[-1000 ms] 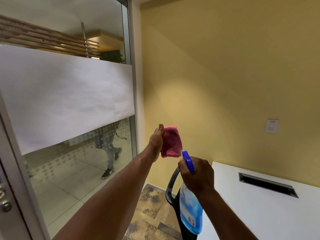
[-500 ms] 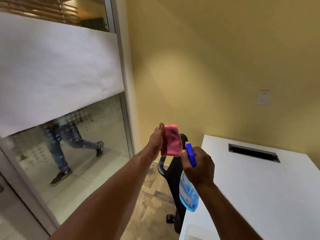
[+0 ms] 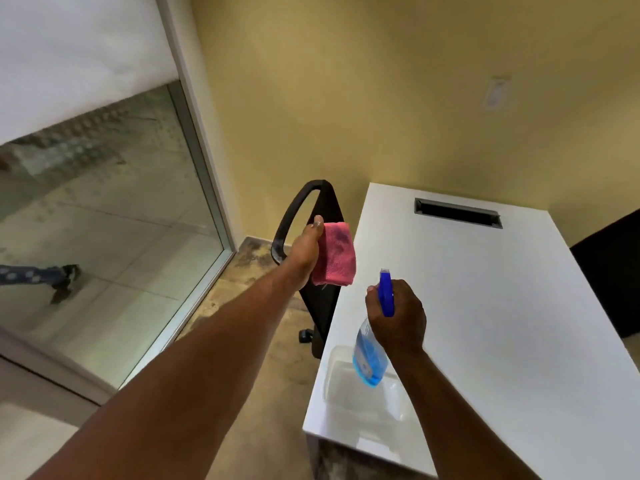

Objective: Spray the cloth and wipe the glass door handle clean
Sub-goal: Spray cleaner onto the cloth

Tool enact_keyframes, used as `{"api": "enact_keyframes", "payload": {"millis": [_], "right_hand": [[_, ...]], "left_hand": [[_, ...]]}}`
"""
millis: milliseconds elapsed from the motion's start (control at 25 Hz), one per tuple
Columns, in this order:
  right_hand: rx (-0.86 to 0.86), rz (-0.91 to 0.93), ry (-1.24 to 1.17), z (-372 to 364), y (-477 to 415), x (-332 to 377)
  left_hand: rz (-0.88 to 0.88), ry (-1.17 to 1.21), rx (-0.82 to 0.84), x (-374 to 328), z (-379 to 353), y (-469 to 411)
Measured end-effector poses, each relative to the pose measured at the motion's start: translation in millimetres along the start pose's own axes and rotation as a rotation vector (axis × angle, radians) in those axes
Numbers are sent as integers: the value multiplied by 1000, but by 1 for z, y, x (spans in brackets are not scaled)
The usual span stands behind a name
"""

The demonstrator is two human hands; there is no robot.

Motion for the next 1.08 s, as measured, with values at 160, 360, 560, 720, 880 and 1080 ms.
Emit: {"api": "enact_keyframes", "payload": {"millis": [160, 360, 560, 720, 880, 1080], "right_hand": [[-27, -127, 37, 11, 26, -37], [-27, -248, 107, 19, 56, -72], [74, -307, 162, 15, 82, -97], [127, -340, 181, 16, 89, -102], [96, -272, 207, 22, 82, -91], [-5, -34, 180, 23, 58, -62]], "left_hand": [[20, -64, 21, 24, -15, -5], [84, -103, 30, 58, -31, -9], [150, -119, 21, 76, -35, -10], [140, -134, 13, 75, -30, -13], [111, -116, 15, 66, -26, -15], [53, -119, 20, 49, -27, -16]]}}
Point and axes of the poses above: each hand's wrist, its own y-axis away from the middle knuckle, its own z-axis out of the back of the hand, x = y × z, the point moved 1 cm from there along -y, towards the middle knuckle, and after that the axes turned 8 degrees about -y, right-handed, at the moved point
